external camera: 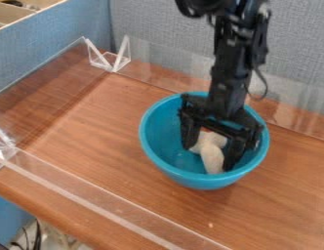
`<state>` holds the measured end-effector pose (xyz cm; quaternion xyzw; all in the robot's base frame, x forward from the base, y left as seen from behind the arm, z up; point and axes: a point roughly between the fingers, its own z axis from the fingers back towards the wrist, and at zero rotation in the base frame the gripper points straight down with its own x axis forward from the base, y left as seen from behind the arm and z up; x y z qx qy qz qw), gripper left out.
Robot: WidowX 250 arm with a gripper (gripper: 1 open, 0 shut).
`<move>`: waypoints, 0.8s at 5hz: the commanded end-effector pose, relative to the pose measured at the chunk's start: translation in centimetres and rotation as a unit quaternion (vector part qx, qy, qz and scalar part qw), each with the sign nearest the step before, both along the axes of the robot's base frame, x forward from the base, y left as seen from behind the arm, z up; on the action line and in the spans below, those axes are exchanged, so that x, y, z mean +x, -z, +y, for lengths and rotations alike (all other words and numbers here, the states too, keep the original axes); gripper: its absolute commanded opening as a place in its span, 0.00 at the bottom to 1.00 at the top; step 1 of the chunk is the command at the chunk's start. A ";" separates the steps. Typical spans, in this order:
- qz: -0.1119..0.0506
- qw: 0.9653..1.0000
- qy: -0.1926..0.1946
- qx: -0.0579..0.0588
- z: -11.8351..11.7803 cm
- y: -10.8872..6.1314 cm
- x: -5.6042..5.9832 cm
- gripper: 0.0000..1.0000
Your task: Remove the mushroom from inside the blue bowl and put it on the table
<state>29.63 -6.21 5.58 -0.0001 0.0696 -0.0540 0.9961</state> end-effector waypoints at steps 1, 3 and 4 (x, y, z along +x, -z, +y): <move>-0.017 1.000 0.009 -0.001 -0.3 -0.6 0.5 0.00; -0.024 1.000 0.014 -0.005 -0.2 -1.6 0.6 0.00; -0.031 0.999 0.016 -0.007 -0.2 -2.5 0.6 0.00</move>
